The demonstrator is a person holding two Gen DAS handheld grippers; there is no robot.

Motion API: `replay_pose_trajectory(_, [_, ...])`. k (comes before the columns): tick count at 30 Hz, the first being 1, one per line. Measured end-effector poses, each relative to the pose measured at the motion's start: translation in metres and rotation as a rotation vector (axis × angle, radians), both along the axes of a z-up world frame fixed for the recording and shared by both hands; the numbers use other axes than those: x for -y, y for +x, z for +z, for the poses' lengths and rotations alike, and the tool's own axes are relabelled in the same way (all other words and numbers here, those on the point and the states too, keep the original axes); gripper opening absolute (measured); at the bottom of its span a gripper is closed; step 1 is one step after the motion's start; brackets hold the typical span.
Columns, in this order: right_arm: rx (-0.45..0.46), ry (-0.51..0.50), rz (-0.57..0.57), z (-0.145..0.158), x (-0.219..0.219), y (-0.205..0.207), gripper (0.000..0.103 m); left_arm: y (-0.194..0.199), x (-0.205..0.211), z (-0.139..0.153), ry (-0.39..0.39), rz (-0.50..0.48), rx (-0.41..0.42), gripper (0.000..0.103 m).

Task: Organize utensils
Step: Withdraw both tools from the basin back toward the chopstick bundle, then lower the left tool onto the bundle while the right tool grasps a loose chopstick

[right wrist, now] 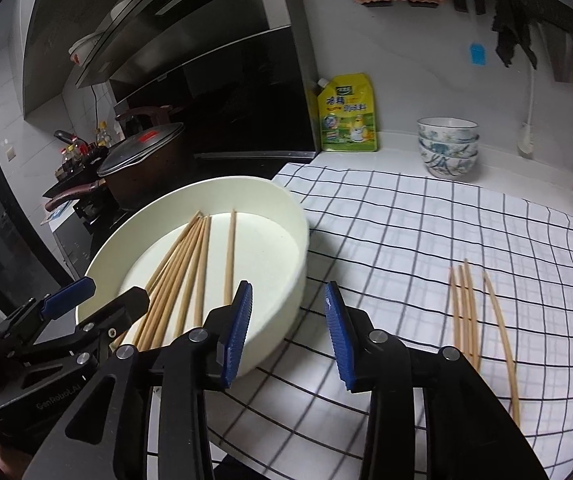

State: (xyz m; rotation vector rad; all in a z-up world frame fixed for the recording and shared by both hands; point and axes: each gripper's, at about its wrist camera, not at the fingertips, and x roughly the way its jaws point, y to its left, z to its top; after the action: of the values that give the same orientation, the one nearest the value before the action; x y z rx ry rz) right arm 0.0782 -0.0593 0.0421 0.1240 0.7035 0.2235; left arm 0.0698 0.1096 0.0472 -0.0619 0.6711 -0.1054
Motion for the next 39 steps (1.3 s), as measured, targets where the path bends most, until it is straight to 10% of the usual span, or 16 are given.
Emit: replay_pose_trajectory(39, [-0.117,-0.088,-0.257,-0.064,0.182,-0.039,0.048,-0.034,0.154,-0.040,0.054,-0.207,-0.075,0.091])
